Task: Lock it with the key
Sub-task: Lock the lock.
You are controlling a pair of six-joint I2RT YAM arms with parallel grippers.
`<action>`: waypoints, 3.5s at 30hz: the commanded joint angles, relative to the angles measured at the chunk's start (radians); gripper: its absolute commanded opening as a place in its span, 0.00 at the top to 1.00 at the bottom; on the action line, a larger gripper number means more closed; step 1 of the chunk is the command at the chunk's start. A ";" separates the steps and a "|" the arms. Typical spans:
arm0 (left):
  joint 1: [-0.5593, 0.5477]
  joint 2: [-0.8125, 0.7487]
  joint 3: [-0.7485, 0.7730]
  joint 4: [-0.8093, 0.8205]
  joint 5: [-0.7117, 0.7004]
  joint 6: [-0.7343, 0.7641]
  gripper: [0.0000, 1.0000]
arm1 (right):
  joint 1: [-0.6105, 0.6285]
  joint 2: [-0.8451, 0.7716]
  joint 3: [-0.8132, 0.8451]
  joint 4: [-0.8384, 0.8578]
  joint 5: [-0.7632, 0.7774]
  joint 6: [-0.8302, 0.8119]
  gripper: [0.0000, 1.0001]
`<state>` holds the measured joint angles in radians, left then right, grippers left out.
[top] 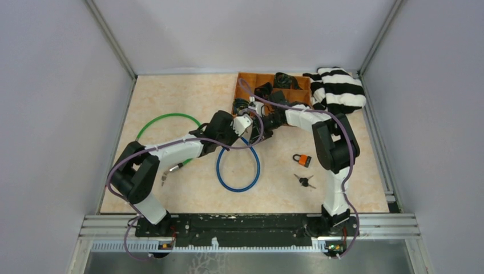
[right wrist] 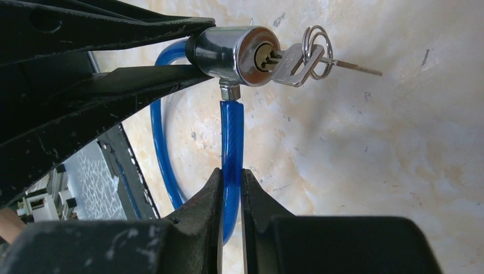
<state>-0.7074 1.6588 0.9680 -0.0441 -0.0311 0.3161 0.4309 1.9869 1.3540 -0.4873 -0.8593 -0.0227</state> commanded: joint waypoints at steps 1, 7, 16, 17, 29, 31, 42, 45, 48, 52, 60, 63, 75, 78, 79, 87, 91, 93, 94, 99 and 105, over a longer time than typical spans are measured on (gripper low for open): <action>-0.035 0.018 0.024 -0.022 0.087 0.013 1.00 | 0.005 0.000 0.112 0.089 -0.039 -0.006 1.00; -0.034 0.022 0.048 -0.020 0.119 -0.052 1.00 | 0.003 0.033 0.113 0.128 -0.031 0.020 1.00; 0.023 0.021 0.040 -0.010 0.126 -0.112 1.00 | -0.009 0.057 0.056 0.129 -0.054 0.004 0.83; 0.024 0.022 0.040 -0.009 0.123 -0.113 1.00 | -0.009 0.058 0.042 0.139 -0.059 0.006 0.79; 0.040 0.031 0.038 -0.006 0.097 -0.124 1.00 | -0.011 0.019 -0.078 0.197 -0.092 -0.010 0.59; 0.045 0.030 0.035 -0.003 0.094 -0.127 1.00 | -0.011 0.000 -0.104 0.210 -0.100 -0.014 0.57; 0.061 0.009 0.022 0.015 0.133 -0.160 1.00 | -0.011 -0.020 -0.192 0.348 -0.122 0.053 0.79; 0.067 -0.009 0.003 0.038 0.168 -0.159 1.00 | -0.011 -0.033 -0.178 0.374 -0.126 0.059 0.95; 0.074 -0.031 -0.014 0.057 0.223 -0.158 1.00 | -0.015 -0.053 -0.159 0.401 -0.125 0.058 1.00; 0.099 -0.074 -0.049 0.095 0.319 -0.146 0.99 | -0.031 -0.096 -0.143 0.437 -0.145 0.038 1.00; 0.167 -0.115 -0.084 0.129 0.543 -0.146 0.71 | -0.042 -0.205 -0.160 0.340 -0.139 -0.215 1.00; 0.198 -0.123 -0.094 0.139 0.605 -0.155 0.62 | -0.044 -0.255 -0.198 0.334 -0.120 -0.278 1.00; 0.285 -0.166 -0.097 0.162 0.880 -0.171 0.43 | -0.049 -0.385 -0.233 0.267 -0.087 -0.389 1.00; 0.300 -0.174 -0.078 0.159 0.951 -0.184 0.38 | -0.048 -0.407 -0.236 0.262 -0.093 -0.391 1.00; 0.304 -0.174 -0.068 0.158 0.970 -0.190 0.37 | -0.048 -0.415 -0.237 0.262 -0.095 -0.391 1.00; 0.308 -0.141 0.031 0.129 1.088 -0.283 0.39 | -0.046 -0.471 -0.245 0.271 -0.101 -0.381 1.00; 0.308 -0.126 0.059 0.133 1.101 -0.317 0.52 | -0.042 -0.492 -0.247 0.271 -0.105 -0.381 1.00; 0.308 -0.117 0.062 0.133 1.101 -0.320 0.61 | -0.040 -0.499 -0.246 0.274 -0.111 -0.382 1.00; 0.308 -0.113 0.065 0.133 1.103 -0.322 0.63 | -0.037 -0.502 -0.247 0.273 -0.113 -0.384 1.00; 0.307 -0.113 0.071 0.124 1.084 -0.322 0.54 | -0.029 -0.509 -0.237 0.247 -0.113 -0.408 1.00; 0.308 -0.123 0.070 0.130 1.041 -0.321 0.52 | -0.026 -0.521 -0.242 0.245 -0.123 -0.408 1.00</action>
<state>-0.3985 1.5417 1.0042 0.0711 1.0172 -0.0036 0.3931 1.5318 1.0992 -0.2794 -0.9176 -0.4122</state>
